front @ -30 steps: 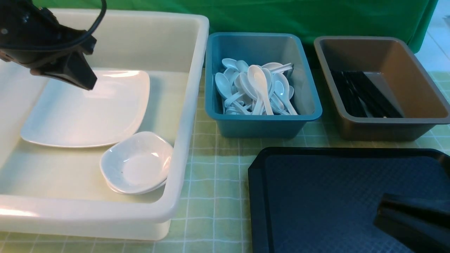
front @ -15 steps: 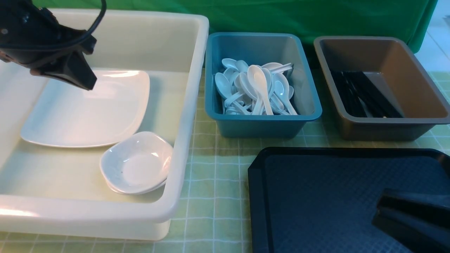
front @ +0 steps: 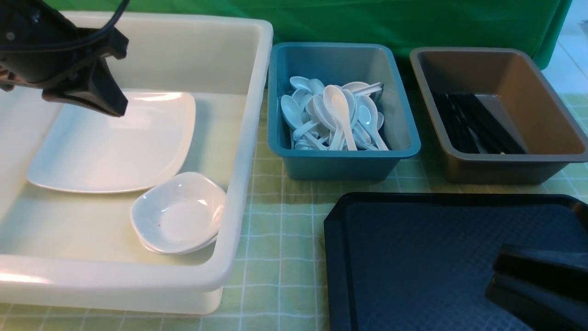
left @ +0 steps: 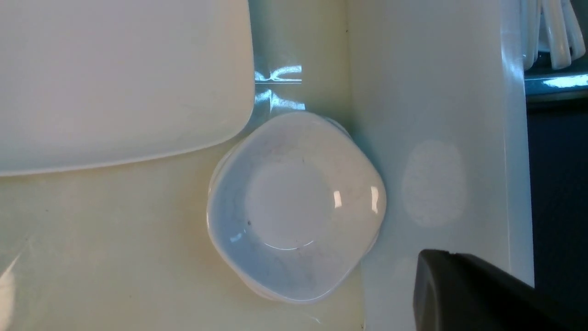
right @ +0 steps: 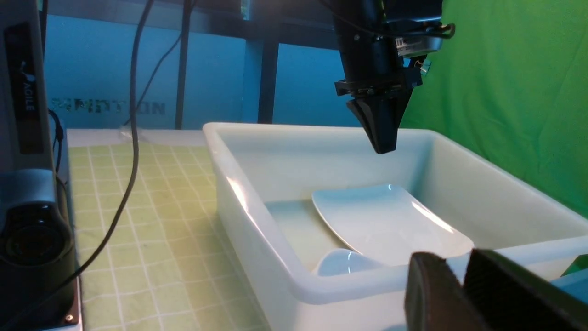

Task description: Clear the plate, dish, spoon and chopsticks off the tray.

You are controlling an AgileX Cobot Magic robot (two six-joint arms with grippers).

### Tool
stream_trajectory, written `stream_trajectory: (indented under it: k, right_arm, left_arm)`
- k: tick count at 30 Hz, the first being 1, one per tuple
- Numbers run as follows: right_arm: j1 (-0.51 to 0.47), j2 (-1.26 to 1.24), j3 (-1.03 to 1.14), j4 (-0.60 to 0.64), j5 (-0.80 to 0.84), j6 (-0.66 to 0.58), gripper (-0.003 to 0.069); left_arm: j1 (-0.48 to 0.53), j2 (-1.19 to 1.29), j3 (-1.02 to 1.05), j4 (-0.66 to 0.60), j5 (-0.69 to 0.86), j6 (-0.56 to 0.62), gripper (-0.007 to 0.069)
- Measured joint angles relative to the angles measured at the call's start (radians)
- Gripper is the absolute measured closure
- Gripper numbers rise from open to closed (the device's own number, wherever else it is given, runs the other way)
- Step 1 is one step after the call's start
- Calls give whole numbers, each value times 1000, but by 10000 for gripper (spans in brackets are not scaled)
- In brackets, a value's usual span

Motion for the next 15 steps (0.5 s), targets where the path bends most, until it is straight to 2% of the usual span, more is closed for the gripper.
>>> stream_trajectory:
  k: [4,6,9,12,14,15]
  right_arm:
    - [-7,-1,0,94,0,-1,540]
    - [-63,-1,0,192,0,-1,534]
    - [-157,-2,0,230,0,-1,527]
    - [-344,-21,1,244,0,-1,517]
    - [-413,-44,6,245,-1,-1,514]
    - [-491,-76,20,245,-7,-1,510]
  left_arm:
    - [0,0,0,0,0,-2,637]
    - [0,0,0,0,0,-2,637]
    - [0,0,0,0,0,-2,637]
    - [0,0,0,0,0,-3,637]
    - [0,0,0,0,0,-3,637]
    - [0,0,0,0,0,-3,637]
